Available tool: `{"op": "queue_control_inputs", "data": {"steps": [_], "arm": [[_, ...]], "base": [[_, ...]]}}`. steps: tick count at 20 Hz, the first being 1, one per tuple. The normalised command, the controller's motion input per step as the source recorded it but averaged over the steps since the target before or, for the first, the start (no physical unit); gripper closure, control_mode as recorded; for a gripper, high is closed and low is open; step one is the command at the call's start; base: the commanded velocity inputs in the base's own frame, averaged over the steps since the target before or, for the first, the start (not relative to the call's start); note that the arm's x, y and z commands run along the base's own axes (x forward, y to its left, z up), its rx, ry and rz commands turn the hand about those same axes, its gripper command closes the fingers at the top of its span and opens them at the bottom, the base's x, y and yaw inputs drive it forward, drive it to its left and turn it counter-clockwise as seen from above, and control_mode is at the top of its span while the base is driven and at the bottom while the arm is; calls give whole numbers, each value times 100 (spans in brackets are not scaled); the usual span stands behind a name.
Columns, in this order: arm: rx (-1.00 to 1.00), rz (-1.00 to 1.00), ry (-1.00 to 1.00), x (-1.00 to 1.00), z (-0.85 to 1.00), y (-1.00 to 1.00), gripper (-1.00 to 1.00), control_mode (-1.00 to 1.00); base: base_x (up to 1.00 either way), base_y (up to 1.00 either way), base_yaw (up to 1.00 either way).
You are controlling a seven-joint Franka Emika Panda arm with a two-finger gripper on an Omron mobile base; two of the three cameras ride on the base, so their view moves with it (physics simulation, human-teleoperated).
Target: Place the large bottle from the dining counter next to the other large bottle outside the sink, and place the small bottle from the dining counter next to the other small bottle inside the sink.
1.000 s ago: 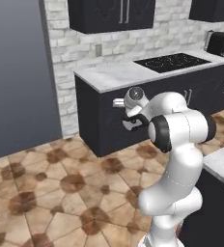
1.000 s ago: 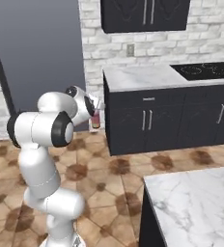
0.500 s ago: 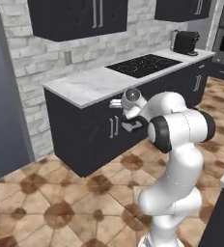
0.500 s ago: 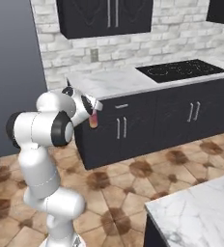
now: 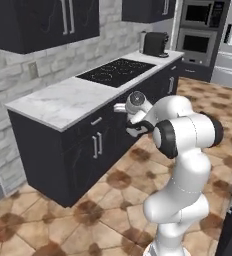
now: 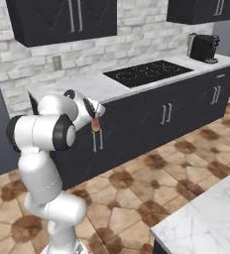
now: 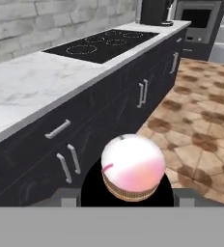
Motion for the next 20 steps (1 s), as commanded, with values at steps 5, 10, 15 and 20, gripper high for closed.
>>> {"op": "queue_control_inputs", "data": {"steps": [5,10,15,20], "arm": [[0,0,0,0,0,0,100,100],[0,0,0,0,0,0,100,100],[0,0,0,0,0,0,100,100],[0,0,0,0,0,0,100,100]], "base": [[70,0,-43],[73,0,-46],[87,0,-48],[93,2,-47]]}}
